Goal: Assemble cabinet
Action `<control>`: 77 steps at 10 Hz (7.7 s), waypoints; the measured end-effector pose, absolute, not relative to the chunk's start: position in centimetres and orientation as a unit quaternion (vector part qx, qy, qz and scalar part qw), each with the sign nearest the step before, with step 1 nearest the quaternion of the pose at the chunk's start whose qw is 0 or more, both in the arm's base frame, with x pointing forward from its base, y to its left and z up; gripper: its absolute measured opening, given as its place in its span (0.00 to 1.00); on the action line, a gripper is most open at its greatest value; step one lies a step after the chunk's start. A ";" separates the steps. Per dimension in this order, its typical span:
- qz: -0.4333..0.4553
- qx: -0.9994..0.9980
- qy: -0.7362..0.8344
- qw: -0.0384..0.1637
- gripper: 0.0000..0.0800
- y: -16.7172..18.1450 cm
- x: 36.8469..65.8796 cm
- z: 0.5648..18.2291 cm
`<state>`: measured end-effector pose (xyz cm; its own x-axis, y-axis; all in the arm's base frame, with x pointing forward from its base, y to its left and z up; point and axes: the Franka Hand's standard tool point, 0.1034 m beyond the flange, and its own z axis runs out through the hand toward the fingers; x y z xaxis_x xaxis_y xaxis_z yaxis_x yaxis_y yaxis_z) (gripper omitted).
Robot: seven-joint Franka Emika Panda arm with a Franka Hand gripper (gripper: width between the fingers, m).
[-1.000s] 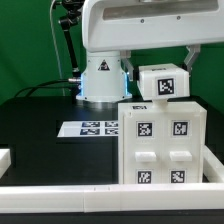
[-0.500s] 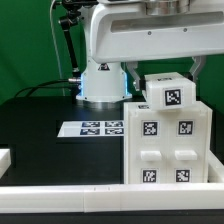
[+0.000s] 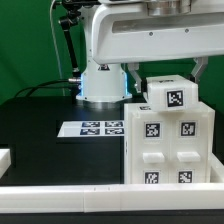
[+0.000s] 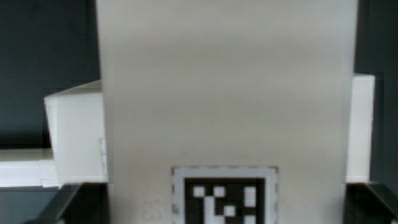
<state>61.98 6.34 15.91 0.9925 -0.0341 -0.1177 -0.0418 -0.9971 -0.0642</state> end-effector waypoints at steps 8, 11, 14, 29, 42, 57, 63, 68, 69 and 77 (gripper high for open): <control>0.059 -0.997 0.027 0.033 0.70 6.3 62.0 15.9; 0.062 -0.989 0.129 0.028 0.70 6.4 62.0 15.9; 0.065 -0.971 0.228 0.024 0.70 6.5 62.0 15.9; 0.062 -0.716 0.695 0.005 0.70 6.9 62.5 16.0; 0.048 -0.848 0.527 0.026 1.00 8.1 63.0 18.0; 0.019 -0.988 -0.153 0.025 1.00 8.6 63.2 18.0; 0.013 -0.900 -0.435 0.021 1.00 8.2 62.7 18.2; 0.011 -0.769 -0.640 0.013 1.00 7.9 62.5 17.7; 0.009 -0.746 -0.666 0.008 1.00 7.9 62.5 17.5; 0.023 -0.703 -0.711 0.010 1.00 6.9 61.2 15.7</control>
Offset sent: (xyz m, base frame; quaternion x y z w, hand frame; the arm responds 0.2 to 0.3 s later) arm 0.0000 0.0000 0.0000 0.0000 0.0000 0.0000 1.0000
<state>61.18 6.92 15.75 -0.0117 0.9998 -0.0177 0.9988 0.0108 -0.0468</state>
